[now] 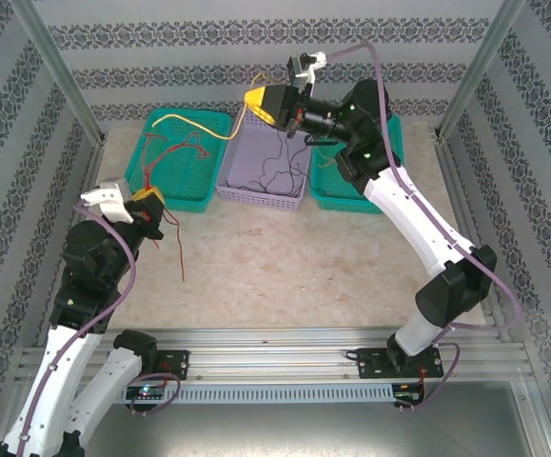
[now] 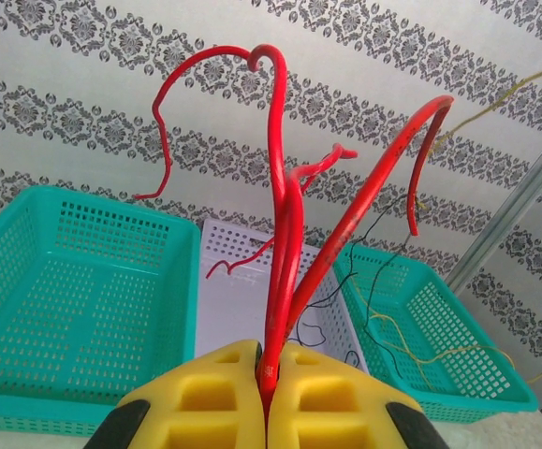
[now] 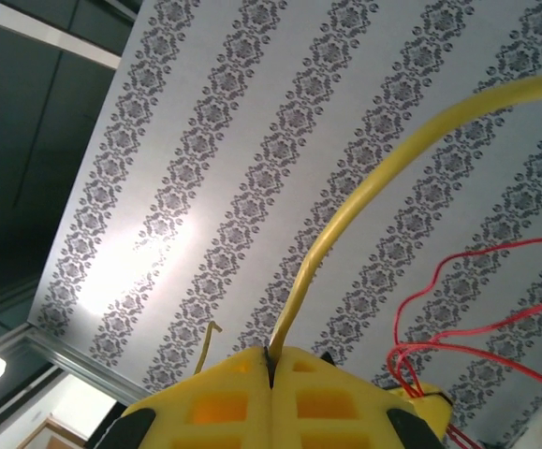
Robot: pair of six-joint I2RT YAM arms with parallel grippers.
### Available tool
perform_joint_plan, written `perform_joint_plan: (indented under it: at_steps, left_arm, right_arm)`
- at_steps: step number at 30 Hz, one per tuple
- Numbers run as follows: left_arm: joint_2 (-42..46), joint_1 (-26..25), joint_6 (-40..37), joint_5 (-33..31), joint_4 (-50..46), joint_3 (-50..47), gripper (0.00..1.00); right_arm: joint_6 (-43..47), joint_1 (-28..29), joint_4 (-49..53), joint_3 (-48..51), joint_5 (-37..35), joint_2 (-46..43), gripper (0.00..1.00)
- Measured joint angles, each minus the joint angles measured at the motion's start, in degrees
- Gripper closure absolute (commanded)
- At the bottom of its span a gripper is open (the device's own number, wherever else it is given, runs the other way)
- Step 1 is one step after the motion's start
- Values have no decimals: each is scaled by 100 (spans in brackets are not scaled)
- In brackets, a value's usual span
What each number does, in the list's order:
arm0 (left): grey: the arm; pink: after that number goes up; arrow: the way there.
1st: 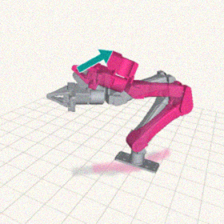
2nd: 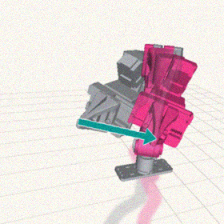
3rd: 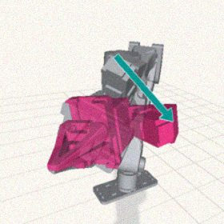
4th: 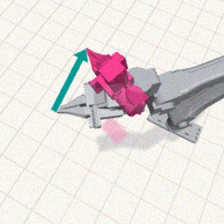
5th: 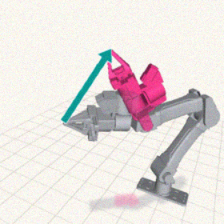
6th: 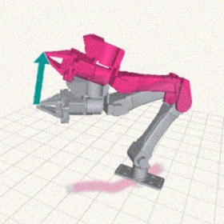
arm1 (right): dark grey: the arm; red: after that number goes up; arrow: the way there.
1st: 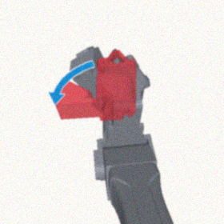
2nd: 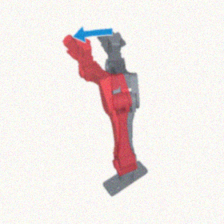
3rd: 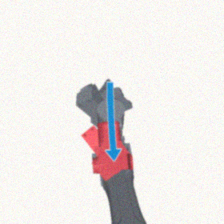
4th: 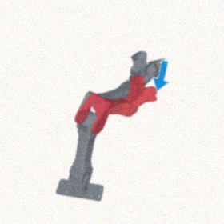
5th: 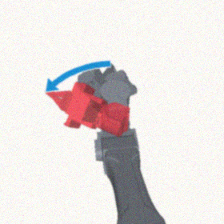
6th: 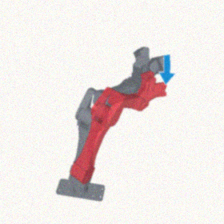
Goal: Untangle the cables
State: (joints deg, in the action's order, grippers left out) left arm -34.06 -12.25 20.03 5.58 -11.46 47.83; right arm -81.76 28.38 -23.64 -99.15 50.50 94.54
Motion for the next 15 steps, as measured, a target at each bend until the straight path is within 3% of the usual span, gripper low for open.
perform_joint_plan:
  at_steps: [9,15]
  left_arm:
    - [-2,0,17,264,37,-2,100]
    - [-74,0,24,612,162,-2,100]
  right_arm:
    - [-291,-201,-127,-323,101,682,100]
    - [66,-160,588,-111,52,844,100]
